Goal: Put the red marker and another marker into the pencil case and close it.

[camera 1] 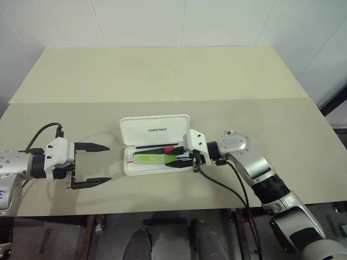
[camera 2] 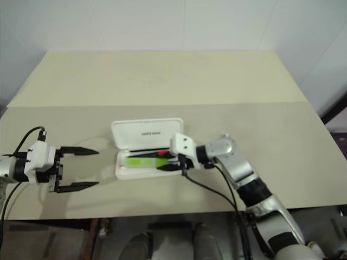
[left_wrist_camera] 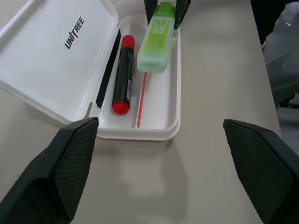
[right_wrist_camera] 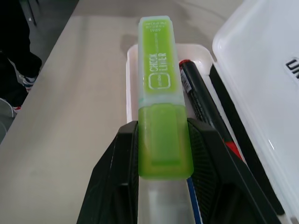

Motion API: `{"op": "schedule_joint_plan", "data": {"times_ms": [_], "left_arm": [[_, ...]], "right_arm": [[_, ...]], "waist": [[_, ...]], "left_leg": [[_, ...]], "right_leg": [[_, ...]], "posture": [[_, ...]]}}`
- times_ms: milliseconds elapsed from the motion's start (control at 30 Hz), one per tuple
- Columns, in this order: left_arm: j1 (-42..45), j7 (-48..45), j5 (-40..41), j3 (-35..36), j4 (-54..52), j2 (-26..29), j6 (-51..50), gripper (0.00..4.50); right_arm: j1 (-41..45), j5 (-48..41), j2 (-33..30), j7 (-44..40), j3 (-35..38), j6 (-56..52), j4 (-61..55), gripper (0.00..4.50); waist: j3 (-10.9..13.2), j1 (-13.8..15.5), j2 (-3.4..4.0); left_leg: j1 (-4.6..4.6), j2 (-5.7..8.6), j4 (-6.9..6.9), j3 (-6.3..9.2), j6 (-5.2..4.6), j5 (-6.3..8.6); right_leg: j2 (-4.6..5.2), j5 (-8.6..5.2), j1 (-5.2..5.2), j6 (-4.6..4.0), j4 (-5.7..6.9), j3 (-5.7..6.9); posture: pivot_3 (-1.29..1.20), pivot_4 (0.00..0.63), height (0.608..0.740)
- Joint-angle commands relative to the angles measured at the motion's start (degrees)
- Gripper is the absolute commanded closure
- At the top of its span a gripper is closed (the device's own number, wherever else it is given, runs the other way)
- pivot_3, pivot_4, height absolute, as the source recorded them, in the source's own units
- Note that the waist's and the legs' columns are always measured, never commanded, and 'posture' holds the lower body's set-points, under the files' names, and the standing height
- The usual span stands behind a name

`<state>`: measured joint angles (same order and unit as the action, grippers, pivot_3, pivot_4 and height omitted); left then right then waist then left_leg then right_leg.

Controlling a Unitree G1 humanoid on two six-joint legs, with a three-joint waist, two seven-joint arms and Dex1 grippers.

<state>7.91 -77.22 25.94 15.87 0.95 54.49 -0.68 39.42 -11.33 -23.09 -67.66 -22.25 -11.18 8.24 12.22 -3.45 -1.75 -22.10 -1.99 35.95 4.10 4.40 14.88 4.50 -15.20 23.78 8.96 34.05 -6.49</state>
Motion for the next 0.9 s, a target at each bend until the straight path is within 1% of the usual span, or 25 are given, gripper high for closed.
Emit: {"op": "schedule_joint_plan", "data": {"times_ms": [33,167,467,600,900], "left_arm": [[-0.3,0.8,0.2,1.1,-0.7,-0.1,0.6,0.0],[-0.4,1.2,0.3,0.9,-0.9,-0.6,0.6,0.0],[-0.7,1.8,0.4,0.9,-1.0,-1.1,0.8,0.0],[-0.6,2.2,0.4,0.8,-1.7,-1.3,0.3,0.0],[-0.5,4.1,0.7,0.4,-4.8,-1.3,-2.2,0.0]], "right_arm": [[2.6,1.3,1.9,-0.8,-0.4,2.3,2.1,3.4],[4.2,2.4,4.1,-2.0,-1.2,2.8,4.7,3.4],[4.6,3.8,5.9,-3.4,-1.9,4.5,8.7,3.4],[5.0,5.1,7.4,-3.0,-2.1,6.4,12.2,3.4],[5.1,6.0,7.6,-4.2,-2.3,8.4,14.5,3.4]], "waist": [[0.0,0.0,0.0],[0.0,-0.1,0.01],[0.0,-0.1,0.01],[0.0,-0.3,0.0],[0.0,-1.4,0.0]], "left_leg": [[0.0,0.0,0.0,0.0,0.0,0.0],[0.0,0.0,0.0,0.0,0.0,0.0],[0.0,0.0,-0.03,0.01,0.0,0.0],[0.01,0.0,-0.02,0.01,0.0,0.0],[0.04,0.0,-0.01,0.02,0.0,0.0]], "right_leg": [[0.0,0.01,0.01,0.02,0.01,0.0],[0.0,0.03,0.01,0.06,0.04,0.01],[0.0,0.05,0.03,0.1,0.05,0.03],[0.0,0.05,0.03,0.1,0.08,0.03],[0.0,0.06,0.02,0.12,0.16,0.03]], "posture": [[0.0,0.15,0.74],[0.0,0.15,0.74],[0.0,0.15,0.74],[0.0,0.15,0.74],[0.0,0.15,0.74]]}}
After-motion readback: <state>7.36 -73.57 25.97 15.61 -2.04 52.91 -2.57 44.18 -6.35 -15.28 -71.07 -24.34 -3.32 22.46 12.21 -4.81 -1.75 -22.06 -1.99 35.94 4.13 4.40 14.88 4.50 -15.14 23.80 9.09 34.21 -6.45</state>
